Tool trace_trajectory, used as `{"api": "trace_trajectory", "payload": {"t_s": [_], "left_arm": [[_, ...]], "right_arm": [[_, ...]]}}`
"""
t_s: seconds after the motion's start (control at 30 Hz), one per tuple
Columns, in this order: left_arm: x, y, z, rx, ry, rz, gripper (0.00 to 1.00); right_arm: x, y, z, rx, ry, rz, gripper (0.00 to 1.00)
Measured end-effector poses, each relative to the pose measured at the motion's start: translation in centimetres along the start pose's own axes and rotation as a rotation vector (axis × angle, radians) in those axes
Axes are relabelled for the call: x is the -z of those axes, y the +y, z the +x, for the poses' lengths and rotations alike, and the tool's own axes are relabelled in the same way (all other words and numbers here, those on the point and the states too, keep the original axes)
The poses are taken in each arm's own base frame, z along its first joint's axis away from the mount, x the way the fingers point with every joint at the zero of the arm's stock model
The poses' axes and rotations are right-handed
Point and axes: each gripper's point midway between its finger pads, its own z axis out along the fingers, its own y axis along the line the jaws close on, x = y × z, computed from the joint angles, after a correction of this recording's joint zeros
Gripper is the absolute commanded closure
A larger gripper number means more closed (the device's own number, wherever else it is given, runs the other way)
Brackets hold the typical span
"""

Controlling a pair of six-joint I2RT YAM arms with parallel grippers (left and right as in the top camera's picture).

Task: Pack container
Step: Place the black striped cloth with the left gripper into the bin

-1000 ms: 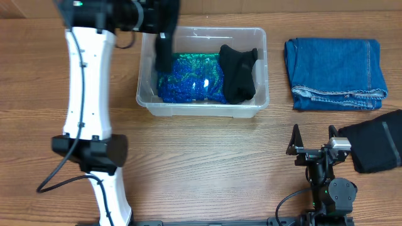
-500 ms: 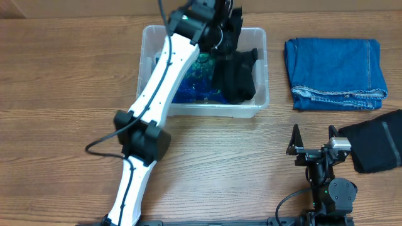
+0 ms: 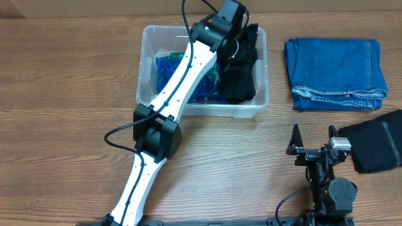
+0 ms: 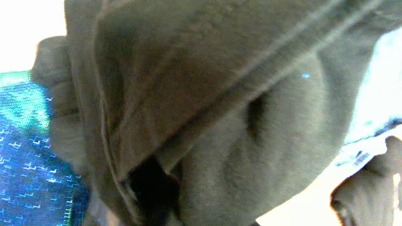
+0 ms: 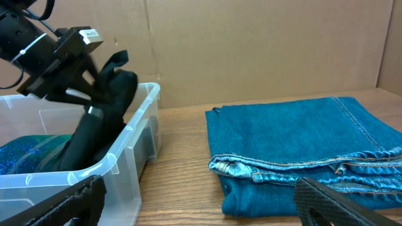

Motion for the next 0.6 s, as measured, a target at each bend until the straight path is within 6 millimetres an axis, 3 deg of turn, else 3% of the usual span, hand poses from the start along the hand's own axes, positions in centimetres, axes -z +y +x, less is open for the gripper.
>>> {"api": "trace_trajectory", "payload": {"t_s": [0.23, 0.3, 0.37, 0.43, 0.5, 0.6], "left_arm": [[0.1, -1.9, -0.6, -0.017, -0.012, 0.101, 0.23], [0.3, -1.9, -0.8, -0.043, -0.010, 0.116, 0.32], [0.4, -1.6, -0.9, -0.115, -0.011, 0.116, 0.58], [0.3, -1.3, -0.4, -0.226, -0.001, 0.101, 0.71], [0.2, -0.6, -0.3, -0.337, -0.001, 0.060, 0.93], [0.0, 0.5, -0.7, -0.538, -0.029, -0.052, 0.96]], "right_arm": [[0.0, 0.0, 0.0, -0.001, 0.000, 0.000, 0.00], [0.0, 0.0, 0.0, 0.000, 0.000, 0.000, 0.00], [0.0, 0.0, 0.0, 0.000, 0.000, 0.000, 0.00], [0.0, 0.0, 0.0, 0.000, 0.000, 0.000, 0.00], [0.0, 0.0, 0.0, 0.000, 0.000, 0.000, 0.00], [0.0, 0.0, 0.0, 0.000, 0.000, 0.000, 0.00]]}}
